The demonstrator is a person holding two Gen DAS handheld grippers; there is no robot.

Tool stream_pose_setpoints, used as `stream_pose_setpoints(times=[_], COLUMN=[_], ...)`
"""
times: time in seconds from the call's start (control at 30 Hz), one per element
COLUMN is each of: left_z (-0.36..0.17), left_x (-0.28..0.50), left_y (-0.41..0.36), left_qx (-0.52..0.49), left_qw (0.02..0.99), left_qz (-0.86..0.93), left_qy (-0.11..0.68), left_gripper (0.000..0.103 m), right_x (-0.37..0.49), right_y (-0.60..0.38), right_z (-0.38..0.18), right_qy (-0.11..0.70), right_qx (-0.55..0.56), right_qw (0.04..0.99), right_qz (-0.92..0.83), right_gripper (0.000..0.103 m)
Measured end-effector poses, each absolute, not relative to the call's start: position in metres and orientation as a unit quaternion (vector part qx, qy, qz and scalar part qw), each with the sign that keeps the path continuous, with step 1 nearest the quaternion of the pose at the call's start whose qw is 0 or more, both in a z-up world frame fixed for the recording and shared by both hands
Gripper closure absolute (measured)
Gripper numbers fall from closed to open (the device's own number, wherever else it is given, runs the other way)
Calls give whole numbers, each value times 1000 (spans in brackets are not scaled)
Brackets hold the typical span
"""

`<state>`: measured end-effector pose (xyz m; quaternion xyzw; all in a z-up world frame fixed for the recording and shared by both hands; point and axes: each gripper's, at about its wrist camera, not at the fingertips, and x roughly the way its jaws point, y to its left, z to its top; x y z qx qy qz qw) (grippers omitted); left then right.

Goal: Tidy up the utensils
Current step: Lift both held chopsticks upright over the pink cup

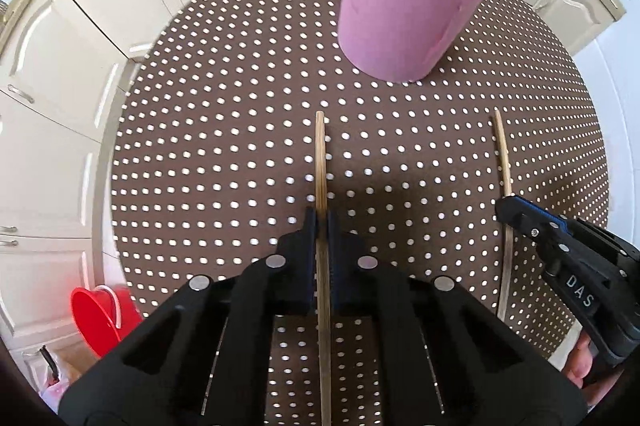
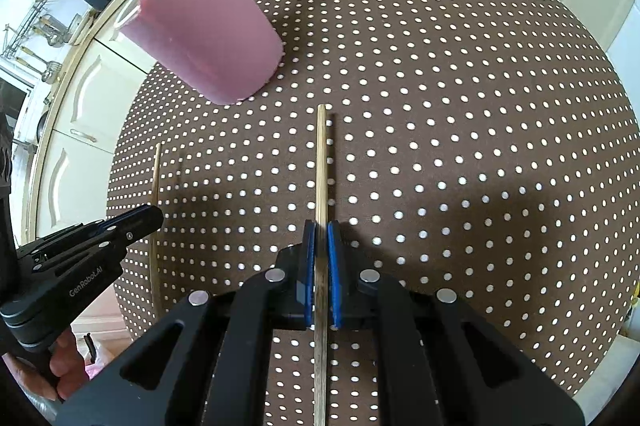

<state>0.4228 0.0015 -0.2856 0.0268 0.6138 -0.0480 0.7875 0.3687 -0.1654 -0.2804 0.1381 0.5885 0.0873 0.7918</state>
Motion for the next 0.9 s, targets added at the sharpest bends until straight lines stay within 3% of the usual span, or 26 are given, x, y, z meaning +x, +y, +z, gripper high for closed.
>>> stream_pose_setpoints(times=[0.9], left_z=[-168], left_x=[384], left_y=[20], left_qx=[16], left_qw=[871], left_qz=[-48], left_qy=[489], left_gripper=[97], right_x=[360], right_y=[-159], right_z=[-183], right_qy=[464], right_qx=[123], right_qw=[872], right_qz=[93], right_gripper=[98])
